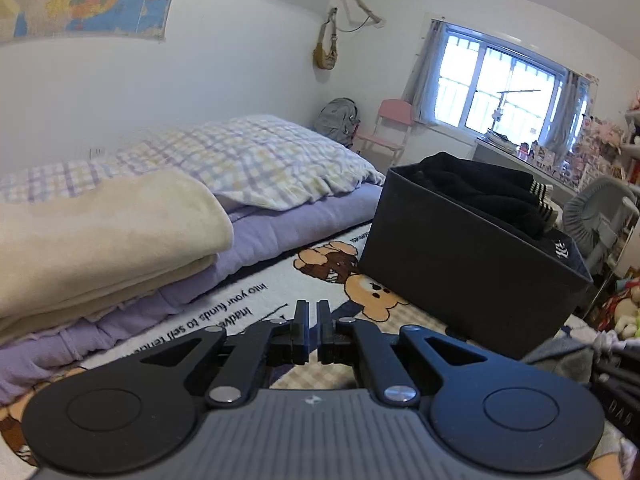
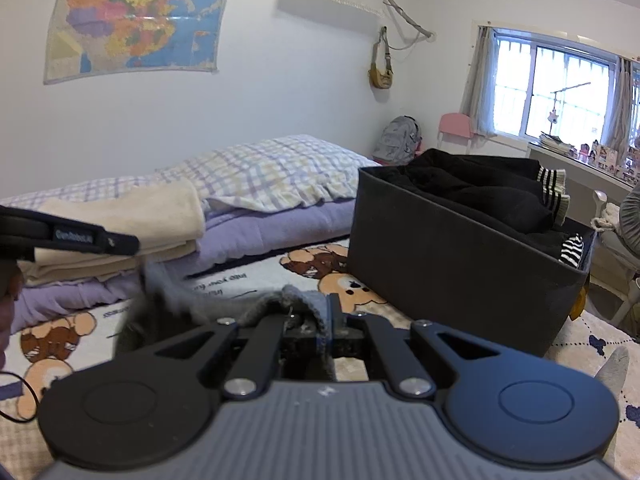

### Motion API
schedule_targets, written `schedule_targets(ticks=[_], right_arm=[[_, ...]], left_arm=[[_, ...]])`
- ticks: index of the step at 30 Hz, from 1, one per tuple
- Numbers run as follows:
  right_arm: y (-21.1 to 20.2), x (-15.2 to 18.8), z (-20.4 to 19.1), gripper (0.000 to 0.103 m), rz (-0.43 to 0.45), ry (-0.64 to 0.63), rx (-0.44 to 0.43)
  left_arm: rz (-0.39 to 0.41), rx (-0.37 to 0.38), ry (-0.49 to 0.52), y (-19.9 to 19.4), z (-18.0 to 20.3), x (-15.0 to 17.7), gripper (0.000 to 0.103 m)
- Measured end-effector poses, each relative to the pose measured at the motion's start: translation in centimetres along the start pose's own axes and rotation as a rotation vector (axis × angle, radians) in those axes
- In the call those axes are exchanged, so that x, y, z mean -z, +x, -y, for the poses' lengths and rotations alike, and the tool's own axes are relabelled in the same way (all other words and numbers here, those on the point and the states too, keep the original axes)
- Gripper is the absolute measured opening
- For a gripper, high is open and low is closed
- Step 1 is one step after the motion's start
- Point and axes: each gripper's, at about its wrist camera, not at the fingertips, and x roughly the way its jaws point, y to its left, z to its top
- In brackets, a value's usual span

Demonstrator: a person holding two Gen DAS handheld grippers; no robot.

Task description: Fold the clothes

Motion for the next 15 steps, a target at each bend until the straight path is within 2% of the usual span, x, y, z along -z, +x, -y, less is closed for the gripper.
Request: schedule_targets(ticks=[6,11,13,15], right_arm=[[3.2,1.1,0.6,0.0,-0.051,-0.009,0.019],[5.4,1.9,1.4,0.0,-0.086,-0.003,0.047],[5.8,2.3,1.6,0.0,-0.1,0.001,0.054],[6.5,2.7,2.0,0.0,-0.122,0.004,0.065]], left_arm=[[-0.061,-0.007,0.006,2.0,-0.9,1.7,0.002],[-0.165,-0.005,-0.008,3.9,-2.5,4.8,0.004],[-0.249,0.011,-0.028,4.8,-3.5,6.7,0.004],[-0.291,0.009,-0.029,4.9,-4.0,7.9,0.004]])
